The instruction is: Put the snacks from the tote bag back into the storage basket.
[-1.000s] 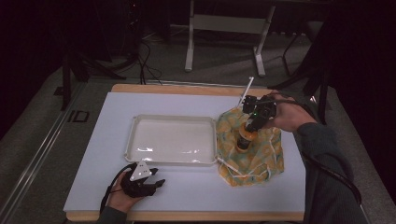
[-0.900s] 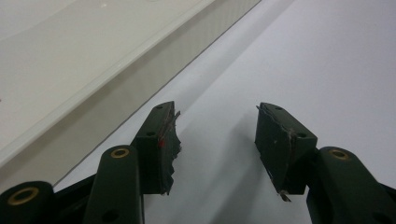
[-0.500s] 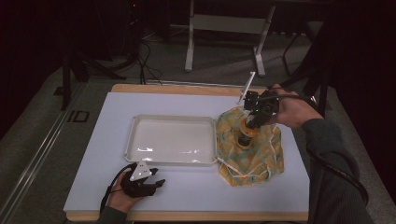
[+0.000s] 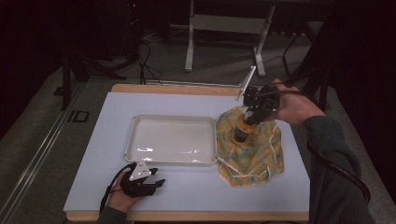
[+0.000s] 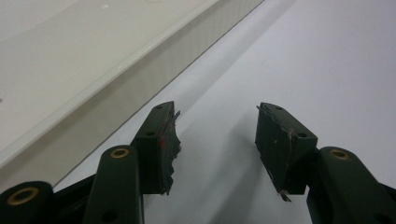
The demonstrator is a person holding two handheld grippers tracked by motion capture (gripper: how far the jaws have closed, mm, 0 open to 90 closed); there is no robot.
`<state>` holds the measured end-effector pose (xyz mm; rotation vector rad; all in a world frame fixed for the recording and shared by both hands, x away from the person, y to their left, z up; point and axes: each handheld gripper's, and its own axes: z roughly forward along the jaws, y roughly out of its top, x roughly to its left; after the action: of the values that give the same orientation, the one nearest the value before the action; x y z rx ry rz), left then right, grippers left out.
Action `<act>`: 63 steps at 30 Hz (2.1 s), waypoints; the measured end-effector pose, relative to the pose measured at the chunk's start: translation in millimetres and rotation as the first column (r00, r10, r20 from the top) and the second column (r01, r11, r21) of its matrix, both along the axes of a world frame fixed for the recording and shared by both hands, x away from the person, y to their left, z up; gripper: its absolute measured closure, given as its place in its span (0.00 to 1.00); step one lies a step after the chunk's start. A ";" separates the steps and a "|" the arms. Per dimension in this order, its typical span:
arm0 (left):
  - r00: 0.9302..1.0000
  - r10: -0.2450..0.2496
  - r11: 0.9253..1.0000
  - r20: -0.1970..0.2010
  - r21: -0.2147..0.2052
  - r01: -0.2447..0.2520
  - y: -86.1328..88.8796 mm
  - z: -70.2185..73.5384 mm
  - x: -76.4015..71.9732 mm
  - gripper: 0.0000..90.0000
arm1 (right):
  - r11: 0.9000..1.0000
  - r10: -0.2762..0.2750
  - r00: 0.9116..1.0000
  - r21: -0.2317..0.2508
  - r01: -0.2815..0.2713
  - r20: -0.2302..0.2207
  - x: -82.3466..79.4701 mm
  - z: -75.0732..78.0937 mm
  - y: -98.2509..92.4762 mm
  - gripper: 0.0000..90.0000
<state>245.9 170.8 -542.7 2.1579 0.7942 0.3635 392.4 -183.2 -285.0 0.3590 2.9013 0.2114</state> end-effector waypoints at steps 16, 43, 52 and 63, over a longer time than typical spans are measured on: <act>1.000 -0.002 1.000 -0.003 -0.001 0.002 0.6 0.2 0.4 0.53 | 0.999 0.043 0.999 0.005 -0.043 0.002 -2.9 6.0 12.4 0.65; 1.000 0.001 1.000 -0.004 -0.007 -0.001 0.7 0.1 0.4 0.53 | 0.986 0.163 0.987 0.031 -0.163 0.011 -13.3 9.0 51.2 0.65; 1.000 0.002 1.000 -0.005 -0.009 -0.002 0.7 0.1 0.5 0.53 | 0.981 0.194 0.981 0.035 -0.193 -0.006 -14.2 0.2 61.3 0.65; 1.000 0.001 1.000 -0.005 -0.008 -0.001 0.8 0.2 0.4 0.53 | 0.976 0.214 0.977 0.039 -0.213 -0.026 -13.2 -15.3 73.0 0.65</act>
<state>246.3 171.5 -542.6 2.1521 0.7982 0.3557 379.2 -110.2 -300.3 0.0554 2.9671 0.2941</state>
